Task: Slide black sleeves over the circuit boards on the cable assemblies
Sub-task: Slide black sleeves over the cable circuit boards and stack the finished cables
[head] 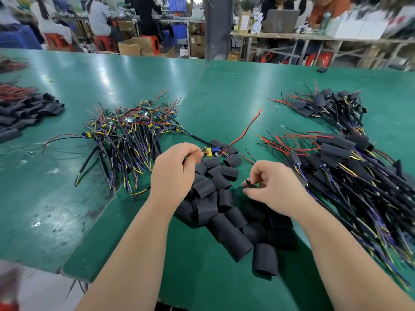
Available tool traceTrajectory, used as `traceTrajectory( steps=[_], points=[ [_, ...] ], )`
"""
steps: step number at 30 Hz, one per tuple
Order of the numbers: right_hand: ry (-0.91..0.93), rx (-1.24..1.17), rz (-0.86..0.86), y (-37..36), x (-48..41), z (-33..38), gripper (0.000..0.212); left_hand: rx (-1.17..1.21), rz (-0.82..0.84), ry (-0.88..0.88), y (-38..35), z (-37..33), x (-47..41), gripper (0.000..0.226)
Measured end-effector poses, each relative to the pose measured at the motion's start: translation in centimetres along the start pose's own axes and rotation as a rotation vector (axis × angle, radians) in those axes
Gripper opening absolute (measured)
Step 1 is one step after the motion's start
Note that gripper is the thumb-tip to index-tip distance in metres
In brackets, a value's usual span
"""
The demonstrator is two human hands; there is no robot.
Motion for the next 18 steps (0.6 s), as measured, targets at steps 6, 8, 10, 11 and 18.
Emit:
traceTrajectory(
  steps=[6,8,10,11,18],
  points=[
    [0.079,-0.069,0.178,-1.0,0.5,0.3,0.044,-0.001,0.021,-0.005,0.0,0.0,0.0,0.010],
    [0.052,-0.102,0.160,-0.7,0.3,0.2,0.046,-0.001,0.021,-0.007,0.1,0.0,0.0,0.011],
    [-0.017,-0.298,0.096,-0.2,0.1,0.4,0.041,0.008,0.014,-0.011,0.2,0.0,0.0,0.010],
    [-0.062,-0.481,0.036,0.3,0.0,0.4,0.038,0.016,0.010,-0.013,0.2,-0.1,-0.1,0.010],
    [-0.543,-1.437,-0.460,2.6,-1.2,-1.5,0.021,0.132,0.029,-0.050,0.3,-0.7,0.2,0.011]
  ],
)
Point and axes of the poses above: each hand's wrist, its own x-axis away from the middle knuckle, its own y-axis out of the back of the hand, z = x × y, the point moved 2 cm from there along -x, towards the middle knuckle, and after that the axes turned 8 degrees about -z, right-handed, at the moved point
